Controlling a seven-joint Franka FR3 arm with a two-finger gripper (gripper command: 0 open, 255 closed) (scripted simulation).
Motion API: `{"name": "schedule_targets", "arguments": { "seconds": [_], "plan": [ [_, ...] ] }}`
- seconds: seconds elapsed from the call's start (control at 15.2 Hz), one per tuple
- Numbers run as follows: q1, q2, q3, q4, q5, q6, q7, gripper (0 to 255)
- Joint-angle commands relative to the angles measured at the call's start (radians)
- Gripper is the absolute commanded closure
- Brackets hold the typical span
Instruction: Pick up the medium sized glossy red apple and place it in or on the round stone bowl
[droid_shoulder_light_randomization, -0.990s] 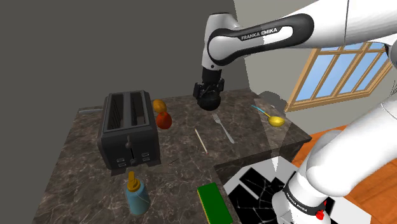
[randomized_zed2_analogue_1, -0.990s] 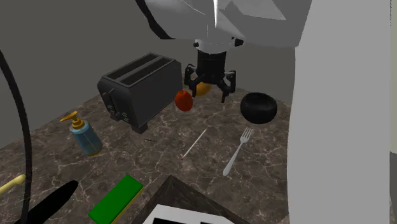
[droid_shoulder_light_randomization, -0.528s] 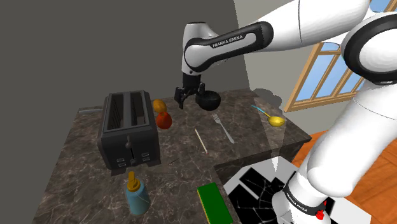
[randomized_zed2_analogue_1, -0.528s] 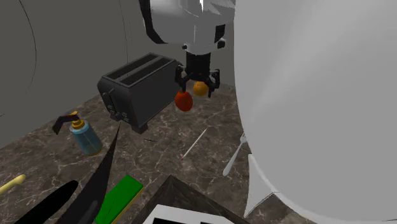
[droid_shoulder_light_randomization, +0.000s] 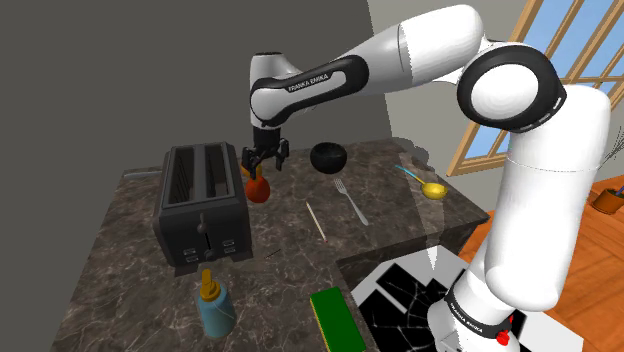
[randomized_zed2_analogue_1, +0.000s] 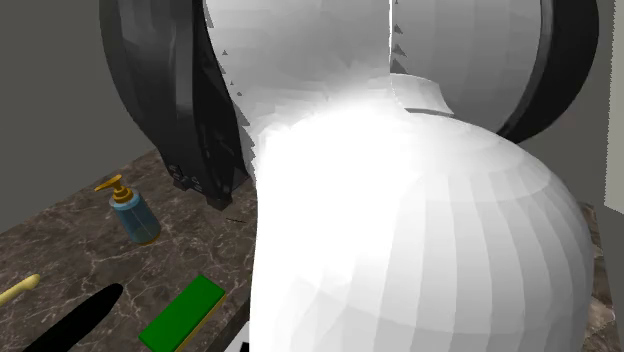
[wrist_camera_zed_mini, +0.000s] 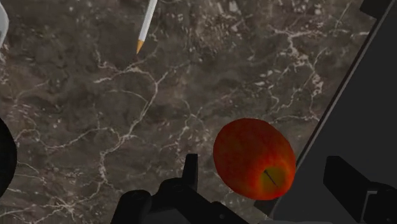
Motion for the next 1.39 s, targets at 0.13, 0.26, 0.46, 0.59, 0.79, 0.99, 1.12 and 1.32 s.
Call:
{"name": "schedule_targets", "arguments": {
  "seconds": [0.13,0.26,0.46,0.59,0.79,0.99,1.12,1.32],
  "plan": [
    [0.013,0.066,0.004,0.047,-0.008,0.019,0.008,0],
    [0.014,0.076,0.003,0.035,-0.01,0.042,0.009,0],
    [0.017,0.093,0.002,0.018,-0.012,0.076,0.01,0],
    [0.017,0.097,0.002,0.015,-0.013,0.082,0.011,0],
    [0.017,0.097,0.002,0.015,-0.013,0.082,0.011,0],
    [0.018,0.097,0.001,0.015,-0.013,0.082,0.011,0],
    [0.017,0.093,0.001,0.015,-0.012,0.079,0.009,255],
    [0.017,0.094,0.001,0.015,-0.012,0.079,0.01,255]
  ]
}}
